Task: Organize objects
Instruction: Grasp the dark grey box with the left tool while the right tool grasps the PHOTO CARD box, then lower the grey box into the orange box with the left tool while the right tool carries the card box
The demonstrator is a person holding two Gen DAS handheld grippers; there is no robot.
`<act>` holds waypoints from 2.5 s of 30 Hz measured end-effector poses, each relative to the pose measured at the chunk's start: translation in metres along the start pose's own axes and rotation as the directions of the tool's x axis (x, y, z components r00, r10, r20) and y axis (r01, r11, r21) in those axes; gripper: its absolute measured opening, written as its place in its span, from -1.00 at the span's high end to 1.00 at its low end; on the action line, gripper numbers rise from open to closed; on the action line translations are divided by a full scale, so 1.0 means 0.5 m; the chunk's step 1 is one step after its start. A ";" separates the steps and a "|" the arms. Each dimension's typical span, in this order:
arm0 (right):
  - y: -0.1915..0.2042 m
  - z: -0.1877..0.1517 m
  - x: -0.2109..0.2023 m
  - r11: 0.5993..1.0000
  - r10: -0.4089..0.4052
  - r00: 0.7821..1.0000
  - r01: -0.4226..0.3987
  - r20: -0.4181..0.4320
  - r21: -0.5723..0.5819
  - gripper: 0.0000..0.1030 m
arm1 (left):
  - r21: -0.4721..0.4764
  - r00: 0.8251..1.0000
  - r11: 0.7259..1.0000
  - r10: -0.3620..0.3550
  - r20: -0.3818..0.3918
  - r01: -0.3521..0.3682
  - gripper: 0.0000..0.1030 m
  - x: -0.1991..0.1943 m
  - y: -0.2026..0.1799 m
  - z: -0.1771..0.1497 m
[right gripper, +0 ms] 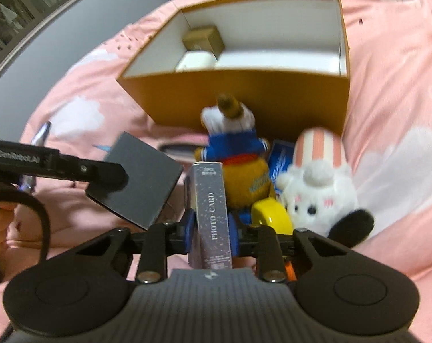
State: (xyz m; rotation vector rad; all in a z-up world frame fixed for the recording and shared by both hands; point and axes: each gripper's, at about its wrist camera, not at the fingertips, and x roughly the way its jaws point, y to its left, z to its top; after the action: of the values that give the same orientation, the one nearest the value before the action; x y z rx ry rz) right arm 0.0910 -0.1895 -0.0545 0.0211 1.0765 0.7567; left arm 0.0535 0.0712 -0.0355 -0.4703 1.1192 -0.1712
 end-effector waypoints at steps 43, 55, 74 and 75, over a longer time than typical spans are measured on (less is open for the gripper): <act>-0.120 0.303 0.108 0.965 -0.058 0.988 0.018 0.146 0.262 0.53 | 0.066 0.999 0.997 0.030 -0.041 -0.028 0.16 0.204 -0.001 0.279; -0.127 0.298 0.148 0.969 -0.088 0.992 0.063 0.096 0.240 0.53 | 0.084 0.991 0.995 0.065 -0.114 -0.055 0.15 0.215 0.014 0.275; -0.113 0.303 0.183 0.951 -0.041 0.998 0.021 0.058 0.308 0.53 | 0.211 0.975 0.954 0.193 0.109 -0.212 -0.15 0.158 -0.025 0.269; -0.110 0.302 0.184 0.952 -0.043 0.998 0.024 0.054 0.307 0.53 | 0.220 0.974 0.952 0.189 0.124 -0.213 -0.26 0.157 -0.030 0.268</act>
State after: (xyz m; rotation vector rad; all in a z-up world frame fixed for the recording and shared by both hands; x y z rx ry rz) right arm 0.2651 -0.1279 -0.0715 0.2877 1.1253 0.5490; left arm 0.2091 0.0667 -0.0463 -0.1528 1.0255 -0.0965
